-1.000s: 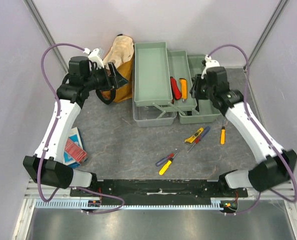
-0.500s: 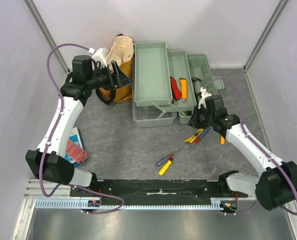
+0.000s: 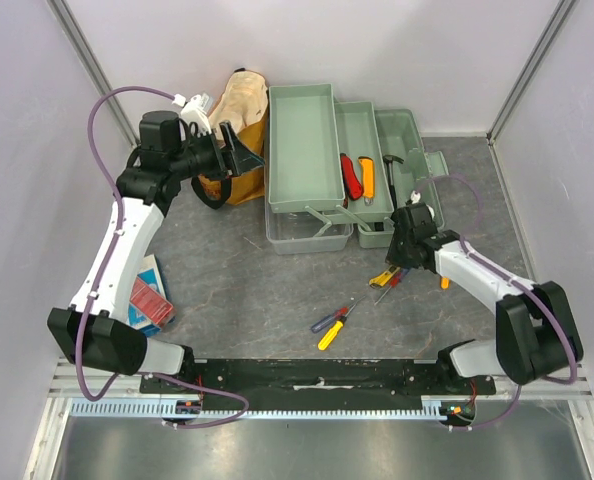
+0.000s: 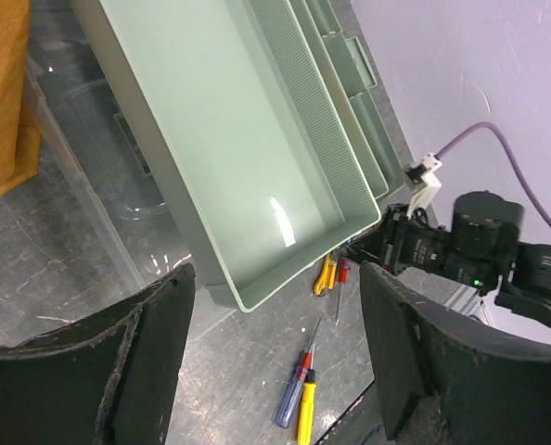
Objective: Pack the tool kit
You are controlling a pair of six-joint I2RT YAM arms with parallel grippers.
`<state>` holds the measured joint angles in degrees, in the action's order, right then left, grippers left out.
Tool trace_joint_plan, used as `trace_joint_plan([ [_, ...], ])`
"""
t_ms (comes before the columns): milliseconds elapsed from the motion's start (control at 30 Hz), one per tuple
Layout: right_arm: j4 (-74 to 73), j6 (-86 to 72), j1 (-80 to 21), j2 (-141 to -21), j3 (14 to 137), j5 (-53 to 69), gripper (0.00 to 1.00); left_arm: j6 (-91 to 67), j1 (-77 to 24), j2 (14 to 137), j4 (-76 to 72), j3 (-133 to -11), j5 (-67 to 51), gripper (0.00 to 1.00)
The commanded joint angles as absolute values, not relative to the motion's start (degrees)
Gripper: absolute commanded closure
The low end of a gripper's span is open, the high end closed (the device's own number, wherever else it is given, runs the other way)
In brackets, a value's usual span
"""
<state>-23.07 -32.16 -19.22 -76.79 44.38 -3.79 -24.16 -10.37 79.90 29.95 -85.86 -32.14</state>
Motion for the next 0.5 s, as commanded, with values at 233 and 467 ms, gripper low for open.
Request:
trace_joint_plan([
  [233, -22.7, -43.7, -18.7, -83.8, 42.7, -10.7, 0.72, -23.6, -10.5, 77.3, 29.4, -86.0, -32.0, 0.23],
  [467, -25.8, -45.6, -18.0, -84.7, 43.4, -12.7, 0.61, -23.0, -10.6, 77.3, 30.0, -86.2, -31.6, 0.23],
])
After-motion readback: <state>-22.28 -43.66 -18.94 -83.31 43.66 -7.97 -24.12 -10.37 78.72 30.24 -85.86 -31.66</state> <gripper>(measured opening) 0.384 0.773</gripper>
